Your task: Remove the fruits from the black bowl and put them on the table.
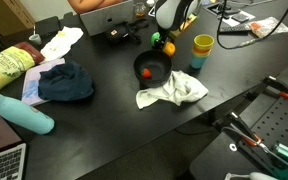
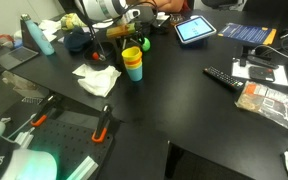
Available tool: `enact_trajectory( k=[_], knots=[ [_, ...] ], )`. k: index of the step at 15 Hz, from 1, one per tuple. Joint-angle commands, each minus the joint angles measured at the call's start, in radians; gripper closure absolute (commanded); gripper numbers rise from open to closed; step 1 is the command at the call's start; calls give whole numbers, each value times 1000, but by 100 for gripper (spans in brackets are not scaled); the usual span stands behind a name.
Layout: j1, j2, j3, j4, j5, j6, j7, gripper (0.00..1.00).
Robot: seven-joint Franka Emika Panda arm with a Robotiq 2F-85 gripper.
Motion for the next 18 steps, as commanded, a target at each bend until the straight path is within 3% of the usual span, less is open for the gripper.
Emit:
enact_trajectory(
  k=[1, 2, 4, 8, 12, 14, 18],
  knots=[
    [74, -84, -61, -35, -38, 23, 58, 0],
    [104, -114, -87, -53, -60, 28, 81, 0],
    [116, -181, -74, -87, -67, -1, 70, 0],
    [38, -271, 108, -169, 20, -28, -92, 0],
    [-8, -302, 240, -241, 127, -28, -199, 0],
    [-14, -274, 257, -240, 142, -30, -226, 0],
    [5, -224, 227, -232, 112, -20, -218, 0]
  ],
)
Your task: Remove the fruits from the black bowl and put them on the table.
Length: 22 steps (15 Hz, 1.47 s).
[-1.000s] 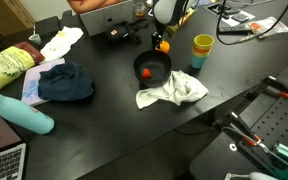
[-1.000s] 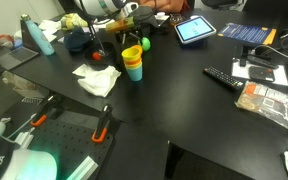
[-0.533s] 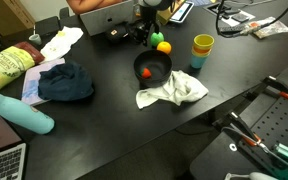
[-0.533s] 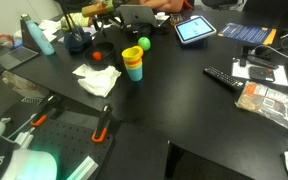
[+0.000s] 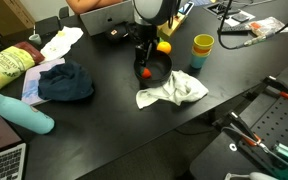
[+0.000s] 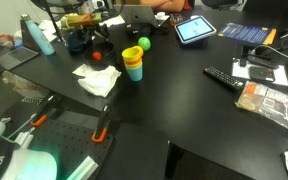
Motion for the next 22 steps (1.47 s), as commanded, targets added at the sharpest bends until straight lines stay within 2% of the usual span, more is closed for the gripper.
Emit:
enact_trajectory(
  k=[1, 17, 18, 19, 22],
  knots=[
    [1, 39, -16, 17, -15, 15, -34, 0],
    [7, 155, 26, 107, -32, 24, -153, 0],
    [6, 161, 28, 112, -31, 26, -160, 25],
    [8, 164, 27, 117, -32, 25, -165, 26],
    [5, 172, 28, 126, -30, 28, -174, 50]
  ],
)
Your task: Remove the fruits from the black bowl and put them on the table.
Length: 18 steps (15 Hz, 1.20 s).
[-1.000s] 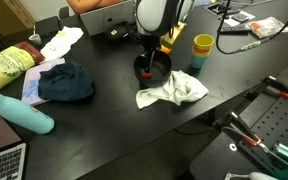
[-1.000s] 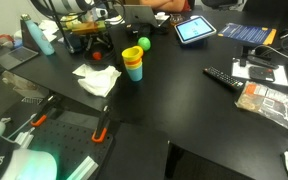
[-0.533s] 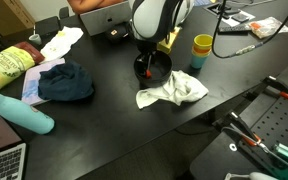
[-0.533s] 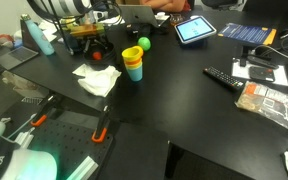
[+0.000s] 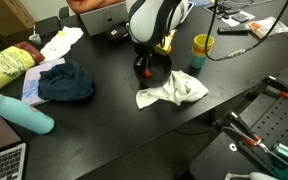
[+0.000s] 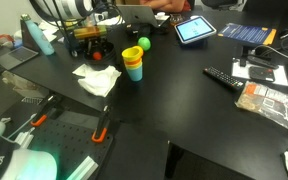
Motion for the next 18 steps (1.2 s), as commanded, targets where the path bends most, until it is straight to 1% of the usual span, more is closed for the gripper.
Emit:
enact_trajectory(
  k=[1, 3, 4, 8, 11, 13, 15, 16, 18],
  knots=[
    [-9, 13, 12, 24, -11, 14, -18, 58],
    [-12, -2, 14, 18, -4, -4, -12, 72],
    [-14, -12, 15, 13, -3, -6, -13, 77],
    [-28, -104, 1, -22, 3, -69, 4, 77],
    [-48, -194, -32, -45, 0, -97, 21, 77],
    [-70, -230, -53, -40, 9, -119, 32, 77],
    [-89, -233, -82, -15, 17, -149, 55, 77],
    [-92, -213, -103, 7, 11, -149, 79, 77],
    [-94, -167, -151, 35, -3, -110, 143, 77]
  ],
)
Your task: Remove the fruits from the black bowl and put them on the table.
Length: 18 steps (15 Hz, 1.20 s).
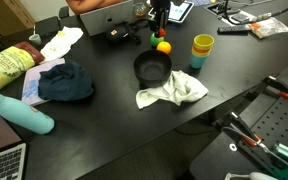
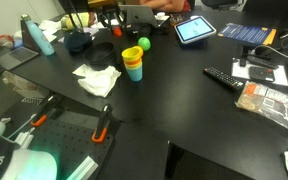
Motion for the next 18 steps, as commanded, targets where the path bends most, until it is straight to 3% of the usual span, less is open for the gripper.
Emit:
enact_trajectory(
  k=[1, 5, 13, 14, 15, 18],
  knots=[
    [-3, 72, -64, 50, -11, 51, 103, 77],
    [-1, 189, -117, 106, -22, 120, 159, 77],
    [0, 353, -116, 206, -8, 157, 166, 77],
    [5, 355, -117, 211, -9, 157, 172, 27],
    [8, 355, -119, 214, -10, 158, 174, 26],
    [45, 330, -152, 212, -28, 139, 216, 3]
  ],
)
